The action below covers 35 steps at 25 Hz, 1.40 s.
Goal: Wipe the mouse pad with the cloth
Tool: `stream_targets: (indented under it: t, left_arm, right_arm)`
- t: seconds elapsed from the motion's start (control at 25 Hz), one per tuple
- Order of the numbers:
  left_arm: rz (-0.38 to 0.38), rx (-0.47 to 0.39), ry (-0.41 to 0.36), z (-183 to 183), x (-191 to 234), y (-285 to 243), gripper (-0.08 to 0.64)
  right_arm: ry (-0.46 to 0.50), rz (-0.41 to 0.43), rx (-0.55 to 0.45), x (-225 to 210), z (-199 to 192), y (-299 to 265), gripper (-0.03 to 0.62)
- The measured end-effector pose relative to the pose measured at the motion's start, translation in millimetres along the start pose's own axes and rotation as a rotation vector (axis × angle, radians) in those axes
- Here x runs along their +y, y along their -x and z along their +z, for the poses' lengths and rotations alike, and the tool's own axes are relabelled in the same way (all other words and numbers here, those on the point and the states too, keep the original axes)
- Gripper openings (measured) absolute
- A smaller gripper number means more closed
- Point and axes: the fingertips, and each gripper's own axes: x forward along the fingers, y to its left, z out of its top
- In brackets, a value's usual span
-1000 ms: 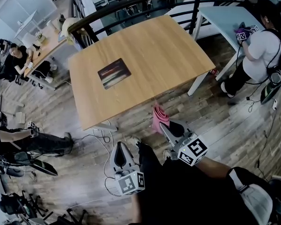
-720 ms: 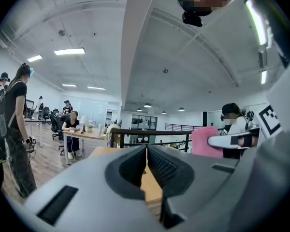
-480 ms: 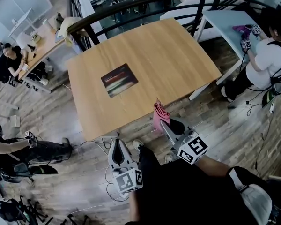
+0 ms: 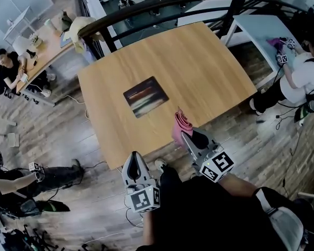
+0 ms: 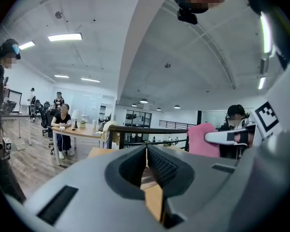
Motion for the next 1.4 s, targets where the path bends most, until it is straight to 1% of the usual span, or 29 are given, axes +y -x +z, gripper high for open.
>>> stream_targets:
  t: [0.2, 0.36, 0.52, 0.64, 0.84, 0.96, 1.12, 1.2, 1.4]
  left_arm:
    - [-0.045, 0.016, 0.004, 4.1, 31.5, -28.6, 0.025]
    - [-0.076, 0.034, -0.008, 2.8, 50.7, -46.6, 0.025]
    - [-0.085, 0.055, 0.003, 2.1, 63.0, -57.7, 0.025]
    - [-0.087, 0.055, 0.005, 3.3, 65.6, -71.8, 0.025]
    - [-0.082, 0.078, -0.014, 2.2, 65.7, -95.7, 0.025]
    - [-0.083, 0.111, -0.037, -1.3, 63.5, -116.9, 0.025]
    - [-0.075, 0.155, -0.046, -10.4, 67.0, -145.2, 0.025]
    - [-0.069, 0.178, -0.069, -16.5, 71.1, -160.8, 0.025]
    - [-0.085, 0.286, -0.143, -43.5, 86.7, -200.0, 0.025]
  right_arm:
    - [-0.002, -0.035, -0.004, 5.7, 1.4, -37.9, 0.058]
    - [0.0, -0.062, 0.0, 8.2, 1.4, -58.0, 0.058]
    - [0.005, -0.078, 0.015, 5.5, 3.9, -70.9, 0.059]
    - [0.008, -0.079, 0.011, -3.9, 8.4, -81.9, 0.059]
    - [0.001, -0.054, 0.011, -23.7, 9.2, -103.7, 0.058]
    - [0.007, -0.031, 0.009, -38.3, 13.8, -120.8, 0.058]
    - [0.004, 0.0, 0.01, -58.3, 16.8, -144.4, 0.059]
    - [0.008, 0.017, 0.016, -69.1, 16.9, -158.2, 0.058]
    - [0.024, 0.036, 0.06, -94.9, 2.0, -196.0, 0.059]
